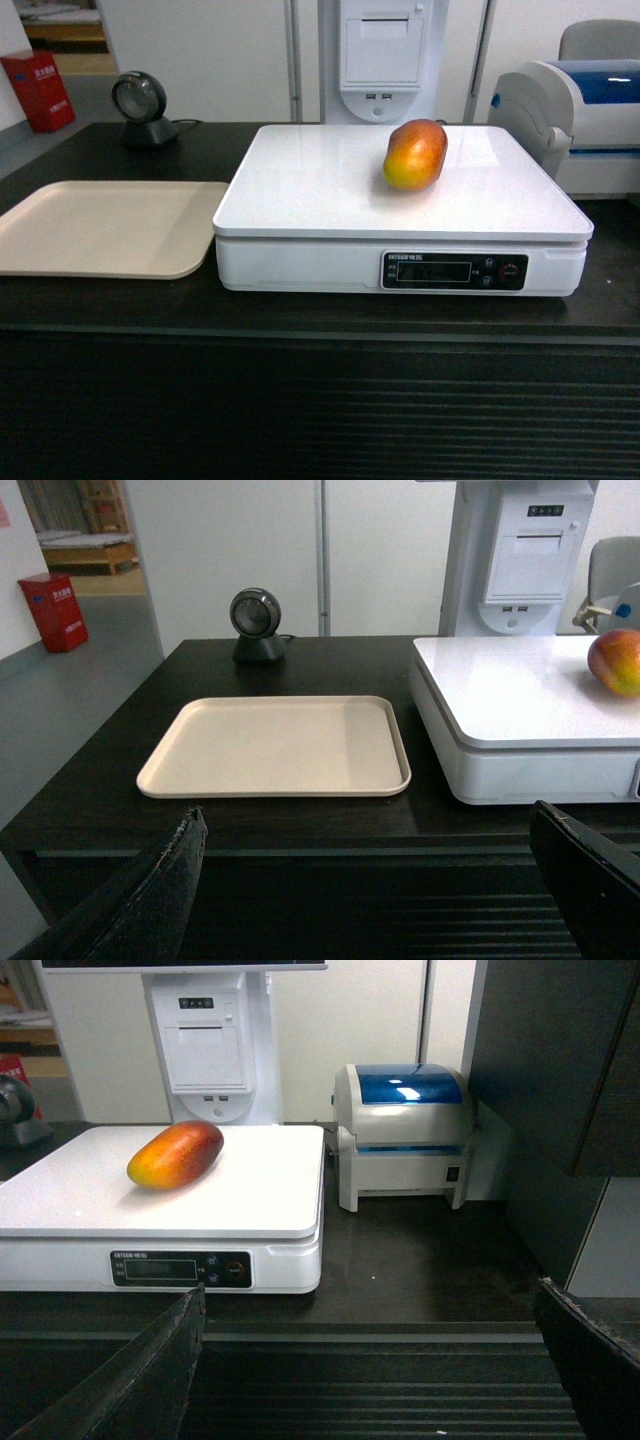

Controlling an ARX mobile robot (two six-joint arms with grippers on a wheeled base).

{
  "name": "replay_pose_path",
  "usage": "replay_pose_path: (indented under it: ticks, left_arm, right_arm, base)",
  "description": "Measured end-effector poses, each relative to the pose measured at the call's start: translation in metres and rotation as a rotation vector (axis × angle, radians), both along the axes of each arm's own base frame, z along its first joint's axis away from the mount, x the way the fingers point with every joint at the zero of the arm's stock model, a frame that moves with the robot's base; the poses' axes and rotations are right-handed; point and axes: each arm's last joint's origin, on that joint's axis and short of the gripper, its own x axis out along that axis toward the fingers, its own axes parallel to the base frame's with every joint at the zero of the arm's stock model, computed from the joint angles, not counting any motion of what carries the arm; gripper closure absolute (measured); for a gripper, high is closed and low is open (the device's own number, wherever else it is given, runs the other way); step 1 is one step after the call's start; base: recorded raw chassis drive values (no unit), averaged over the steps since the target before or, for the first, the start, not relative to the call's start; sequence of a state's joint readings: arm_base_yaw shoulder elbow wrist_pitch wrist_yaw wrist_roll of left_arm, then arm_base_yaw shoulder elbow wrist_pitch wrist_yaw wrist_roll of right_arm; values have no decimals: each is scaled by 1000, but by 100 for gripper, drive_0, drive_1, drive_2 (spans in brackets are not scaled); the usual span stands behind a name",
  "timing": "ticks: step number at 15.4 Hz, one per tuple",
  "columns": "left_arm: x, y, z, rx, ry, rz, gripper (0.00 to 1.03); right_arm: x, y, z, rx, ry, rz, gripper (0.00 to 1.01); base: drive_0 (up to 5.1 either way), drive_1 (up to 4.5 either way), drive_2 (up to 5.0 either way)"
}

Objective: Place dark red mango on scale at checkout

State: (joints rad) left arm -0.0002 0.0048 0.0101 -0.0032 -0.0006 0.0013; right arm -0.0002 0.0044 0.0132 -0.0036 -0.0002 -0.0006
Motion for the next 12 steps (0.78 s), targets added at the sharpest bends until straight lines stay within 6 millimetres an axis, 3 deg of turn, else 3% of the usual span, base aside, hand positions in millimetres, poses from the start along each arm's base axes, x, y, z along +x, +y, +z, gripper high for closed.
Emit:
replay_pose_path:
  ticks: [12]
  left_arm:
    - [0, 0, 0, -1, 0, 0, 5]
  right_arm:
    - [0, 0, 0, 0, 0, 0, 3]
  base:
    - [0, 0, 0]
